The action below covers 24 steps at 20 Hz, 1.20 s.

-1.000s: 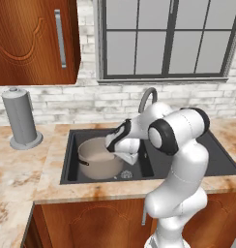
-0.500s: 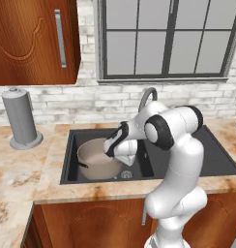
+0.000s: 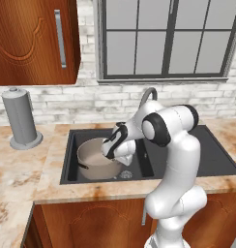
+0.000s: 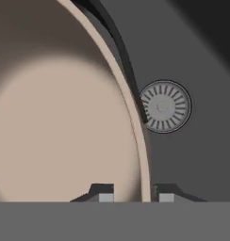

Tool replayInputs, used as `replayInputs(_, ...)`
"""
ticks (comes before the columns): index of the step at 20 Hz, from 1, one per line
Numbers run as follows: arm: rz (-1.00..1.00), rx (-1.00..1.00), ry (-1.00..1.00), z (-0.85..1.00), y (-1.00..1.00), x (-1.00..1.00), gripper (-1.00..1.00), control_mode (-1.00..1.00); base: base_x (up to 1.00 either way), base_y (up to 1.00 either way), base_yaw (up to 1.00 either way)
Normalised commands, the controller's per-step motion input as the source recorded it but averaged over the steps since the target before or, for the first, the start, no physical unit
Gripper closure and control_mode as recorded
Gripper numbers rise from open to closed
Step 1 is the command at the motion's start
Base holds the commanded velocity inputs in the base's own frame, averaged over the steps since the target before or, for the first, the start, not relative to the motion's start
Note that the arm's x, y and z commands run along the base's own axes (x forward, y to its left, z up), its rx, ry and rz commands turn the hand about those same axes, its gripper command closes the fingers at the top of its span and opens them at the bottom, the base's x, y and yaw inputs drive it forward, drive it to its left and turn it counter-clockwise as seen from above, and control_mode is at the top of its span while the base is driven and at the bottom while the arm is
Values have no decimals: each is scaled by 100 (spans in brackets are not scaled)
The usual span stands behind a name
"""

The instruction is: Pick the pot and strainer and place them in the sink. Then turn on the water.

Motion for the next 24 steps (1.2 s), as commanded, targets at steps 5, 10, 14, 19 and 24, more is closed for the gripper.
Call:
replayInputs(5, 0, -1, 0, -9, 1, 19, 100, -100, 0, 0, 0)
replayInputs(10, 0, 0, 0, -11, 1, 13, -100, -100, 0, 0, 0)
replayInputs(14, 0, -3, 0, -17, 11, 17, -100, -100, 0, 0, 0)
replayInputs(19, 0, -1, 0, -1, 0, 7, -100, -100, 0, 0, 0)
replayInputs(24, 0, 0, 0, 5, 0, 0, -100, -100, 0, 0, 0)
